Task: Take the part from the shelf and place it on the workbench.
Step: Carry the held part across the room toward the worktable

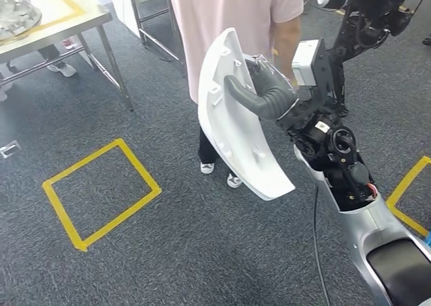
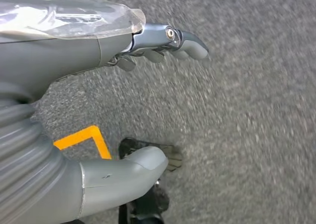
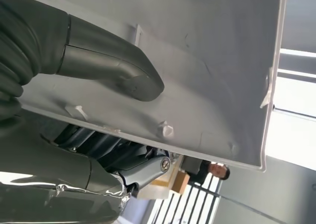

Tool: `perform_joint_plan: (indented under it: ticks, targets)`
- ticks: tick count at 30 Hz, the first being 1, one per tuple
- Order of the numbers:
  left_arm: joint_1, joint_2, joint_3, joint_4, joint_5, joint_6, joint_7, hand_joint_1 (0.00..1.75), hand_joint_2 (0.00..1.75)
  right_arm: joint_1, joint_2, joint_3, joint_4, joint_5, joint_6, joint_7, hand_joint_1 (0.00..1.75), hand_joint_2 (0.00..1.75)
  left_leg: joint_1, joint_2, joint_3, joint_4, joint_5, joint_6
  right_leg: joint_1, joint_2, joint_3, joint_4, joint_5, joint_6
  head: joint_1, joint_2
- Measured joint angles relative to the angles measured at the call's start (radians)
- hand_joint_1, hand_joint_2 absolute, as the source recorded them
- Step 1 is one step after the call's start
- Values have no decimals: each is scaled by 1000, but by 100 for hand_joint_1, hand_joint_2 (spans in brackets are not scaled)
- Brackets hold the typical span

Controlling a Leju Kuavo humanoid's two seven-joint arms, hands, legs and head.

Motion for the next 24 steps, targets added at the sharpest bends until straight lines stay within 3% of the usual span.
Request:
perform_joint_plan:
  ticks: [2,5,7,8,10,11,12,13,14,16,18,20,22,24]
  targets:
    - [-5,0,-3,0,-2,2,0,0,175,-1,3,4,0,0,0,0,175,175,-2,20,41,-80,23,10,5,-17,0,11,-12,14,-4,0]
    - [-6,2,-7,0,-1,-19,3,0,175,-1,6,12,1,0,2,0,175,175,-5,-6,42,-86,21,37,6,-36,10,11,-22,28,6,0]
    - [-6,3,-7,0,0,-31,4,0,175,-1,10,17,2,0,4,-2,175,175,-2,-25,45,-89,22,50,0,-10,-1,45,-52,36,12,0]
    - [-6,4,-7,0,0,-34,4,0,175,-1,10,18,2,0,4,-3,175,175,-1,-35,46,-89,22,54,-1,16,-24,97,-83,38,18,0]
    - [-7,4,-7,0,0,-38,5,0,175,3,10,21,4,0,5,-7,175,175,-4,-55,46,-89,22,60,0,57,-96,251,-151,36,34,0]
    - [-7,3,-7,0,0,-41,6,0,175,8,10,23,6,0,6,-9,175,175,-6,-67,46,-89,22,61,2,64,-124,306,-165,33,42,0]
    - [-7,3,-8,0,0,-43,7,0,175,12,10,24,8,0,8,-11,175,175,-9,-80,46,-89,22,62,2,68,-136,323,-157,29,47,0]
    - [-8,3,-8,0,0,-45,7,0,175,14,10,26,10,0,9,-13,175,175,-11,-93,48,-89,22,62,4,72,-128,296,-128,23,51,0]
    - [-8,3,-8,0,0,-45,8,0,175,15,10,27,11,0,10,-14,175,175,-13,-106,49,-89,22,62,5,83,-102,230,-85,15,54,0]
    - [-10,2,-8,0,0,-46,10,0,175,14,10,28,12,0,11,-17,175,175,-12,-129,49,-89,24,59,8,129,-46,96,-20,-1,55,0]
    - [-12,2,-9,0,0,-47,11,0,175,12,10,29,13,0,12,-17,175,175,-6,-150,40,-90,30,49,12,155,-19,39,-8,-9,54,0]
    - [-10,3,-11,0,0,-47,13,0,175,10,13,32,14,1,15,-17,175,175,-3,-171,31,-94,39,33,12,133,-9,22,-6,-11,59,0]
    - [-11,5,-13,0,0,-49,13,0,175,10,19,35,15,3,19,-18,175,175,-8,-138,14,-68,21,23,5,104,0,2,3,-15,54,0]
    - [-17,6,-13,-1,1,-50,13,0,175,10,23,37,18,8,20,-21,175,175,-11,-73,-38,41,-37,16,5,76,3,-9,9,-19,40,0]
